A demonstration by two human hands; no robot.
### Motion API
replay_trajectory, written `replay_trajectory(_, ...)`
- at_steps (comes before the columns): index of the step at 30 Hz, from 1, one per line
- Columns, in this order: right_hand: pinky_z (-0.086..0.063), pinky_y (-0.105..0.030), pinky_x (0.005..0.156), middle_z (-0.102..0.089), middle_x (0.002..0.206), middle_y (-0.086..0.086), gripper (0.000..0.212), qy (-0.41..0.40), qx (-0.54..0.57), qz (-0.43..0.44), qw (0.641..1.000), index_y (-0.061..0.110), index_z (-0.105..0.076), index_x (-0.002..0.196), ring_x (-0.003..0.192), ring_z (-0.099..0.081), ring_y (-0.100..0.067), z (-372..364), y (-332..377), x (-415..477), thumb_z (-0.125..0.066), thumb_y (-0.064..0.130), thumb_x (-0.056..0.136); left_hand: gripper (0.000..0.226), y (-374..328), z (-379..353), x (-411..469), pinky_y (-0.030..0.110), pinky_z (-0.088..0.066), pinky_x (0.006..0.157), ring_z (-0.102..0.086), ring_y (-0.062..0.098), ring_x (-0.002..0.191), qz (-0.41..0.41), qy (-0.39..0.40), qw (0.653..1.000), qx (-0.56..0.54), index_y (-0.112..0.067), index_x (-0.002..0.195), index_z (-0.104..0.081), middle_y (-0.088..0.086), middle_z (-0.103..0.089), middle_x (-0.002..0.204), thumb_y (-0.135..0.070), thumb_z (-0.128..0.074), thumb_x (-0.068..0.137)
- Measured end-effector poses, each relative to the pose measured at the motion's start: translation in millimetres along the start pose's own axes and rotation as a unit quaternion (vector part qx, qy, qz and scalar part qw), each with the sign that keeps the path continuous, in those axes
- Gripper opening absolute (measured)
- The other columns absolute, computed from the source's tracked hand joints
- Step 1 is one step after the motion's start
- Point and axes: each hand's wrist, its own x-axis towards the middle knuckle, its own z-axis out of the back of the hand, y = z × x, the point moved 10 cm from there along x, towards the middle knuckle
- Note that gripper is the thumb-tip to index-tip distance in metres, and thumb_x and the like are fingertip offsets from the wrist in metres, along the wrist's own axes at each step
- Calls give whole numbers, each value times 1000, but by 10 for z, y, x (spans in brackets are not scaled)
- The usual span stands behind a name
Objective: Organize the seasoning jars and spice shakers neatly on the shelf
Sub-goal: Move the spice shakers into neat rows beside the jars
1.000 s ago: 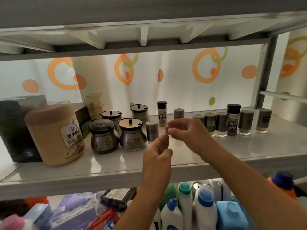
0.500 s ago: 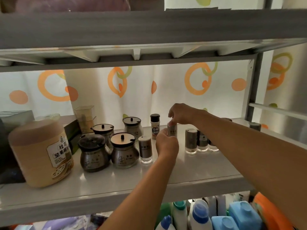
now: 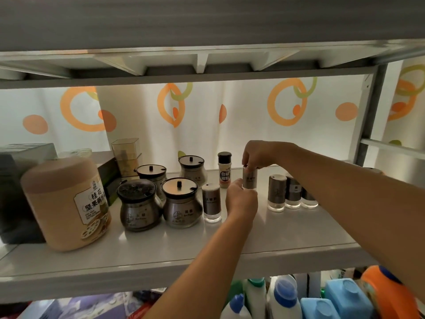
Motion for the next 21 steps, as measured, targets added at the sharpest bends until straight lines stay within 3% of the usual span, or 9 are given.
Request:
replay_trajectory(4, -58, -38, 86, -70, 107, -14, 26, 5, 28, 2, 1000, 0, -71, 108, 103, -66, -29, -17, 57, -67, -71, 5, 81, 46, 57, 4, -21, 20, -43, 72, -61, 22, 103, -5, 2, 1000, 10, -15, 130, -57, 8, -66, 117, 0, -49, 87)
replay_trajectory(8, -58, -38, 87, -70, 106, -14, 27, 15, 60, 11, 998, 2, -72, 108, 103, -67, -29, -78, 189, -128, -72, 5, 82, 49, 95, 64, -126, 25, -44, 85, -56, 23, 112, -1, 2, 1000, -1, -14, 137, -50, 8, -57, 133, 0, -48, 90)
replay_trajectory(11, -58, -38, 87, -69, 107, -14, 27, 20, 78, 28, 996, 3, -72, 109, 103, -66, -28, -115, 350, -181, -72, 5, 82, 46, 128, 130, -228, 20, -40, 72, -53, 17, 99, 1, -2, 1000, -7, -13, 132, -54, 8, -59, 129, 1, -48, 89)
replay_trajectory(14, -58, -35, 86, -68, 107, -12, 26, 24, 98, 39, 994, 2, -72, 109, 100, -65, -26, -145, 497, -221, -71, 3, 83, 42, 109, 205, -326, 17, -40, 69, -53, 17, 101, -19, -1, 1000, 16, -9, 128, -57, 8, -59, 126, 4, -47, 89)
replay_trajectory(18, -58, -36, 87, -69, 105, -13, 26, 33, 113, 54, 992, 1, -71, 110, 100, -66, -26, -194, 662, -241, -69, 3, 85, 41, 46, 353, -428, 22, -44, 90, -55, 18, 118, -54, 10, 997, 45, -9, 128, -57, 5, -60, 127, 5, -46, 92)
replay_trajectory(21, -57, -37, 89, -70, 107, -15, 26, 32, 122, 63, 990, 2, -71, 109, 102, -67, -27, -220, 750, -244, -70, 3, 84, 36, 42, 469, -494, 15, -44, 75, -57, 14, 114, -71, 34, 994, 69, -13, 119, -64, 1, -64, 121, 3, -46, 93)
